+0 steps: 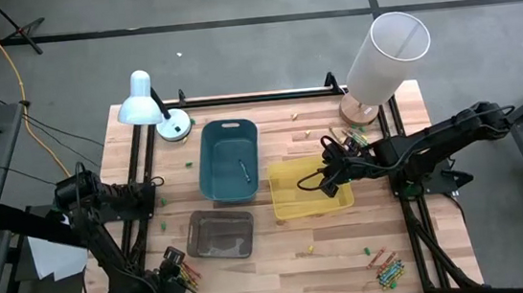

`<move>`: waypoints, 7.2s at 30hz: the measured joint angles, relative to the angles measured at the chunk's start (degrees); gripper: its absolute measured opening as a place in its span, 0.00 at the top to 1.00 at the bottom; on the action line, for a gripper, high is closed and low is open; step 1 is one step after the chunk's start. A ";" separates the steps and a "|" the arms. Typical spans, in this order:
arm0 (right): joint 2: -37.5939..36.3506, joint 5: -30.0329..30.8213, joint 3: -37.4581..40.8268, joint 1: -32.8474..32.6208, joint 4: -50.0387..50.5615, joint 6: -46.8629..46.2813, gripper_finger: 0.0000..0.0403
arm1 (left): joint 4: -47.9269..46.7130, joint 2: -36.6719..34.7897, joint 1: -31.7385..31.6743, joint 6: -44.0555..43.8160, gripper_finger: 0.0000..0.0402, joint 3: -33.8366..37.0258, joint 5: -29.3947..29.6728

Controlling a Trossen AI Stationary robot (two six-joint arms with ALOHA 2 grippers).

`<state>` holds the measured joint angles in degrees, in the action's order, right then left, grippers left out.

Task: Sort crayons
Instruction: Put the blue crayon into the blue bin

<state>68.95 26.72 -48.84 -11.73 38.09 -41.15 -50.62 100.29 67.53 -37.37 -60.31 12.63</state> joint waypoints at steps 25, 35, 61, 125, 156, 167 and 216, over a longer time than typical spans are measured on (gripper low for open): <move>0.00 -0.11 0.00 0.00 0.00 -1.05 0.68 | -2.21 0.03 0.00 -0.95 0.70 2.44 3.99; 0.00 -0.09 0.00 0.00 0.00 -1.05 0.68 | -5.08 -0.20 1.10 -6.63 0.70 -1.65 1.15; 0.00 -0.07 0.00 0.00 0.00 -1.05 0.68 | 1.13 -0.20 1.81 -5.36 0.70 4.12 2.57; 0.00 -0.07 0.00 0.00 -0.04 -1.05 0.68 | 3.82 -0.40 -0.87 -5.80 0.98 6.92 -6.17; 4.04 3.28 0.00 -0.01 -11.48 10.42 0.68 | 24.11 -51.89 -13.17 12.35 1.00 28.38 54.52; 15.30 -8.74 0.00 4.54 -53.62 42.60 0.68 | 95.99 -66.69 -42.69 53.99 1.00 56.10 18.40; 25.22 -19.85 0.00 13.94 -73.81 37.15 0.68 | 48.49 -27.29 -72.54 33.94 1.00 27.49 7.58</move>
<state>94.17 6.87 -48.84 2.22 -35.72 -4.00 -2.13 73.00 -5.02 -3.44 -32.82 20.21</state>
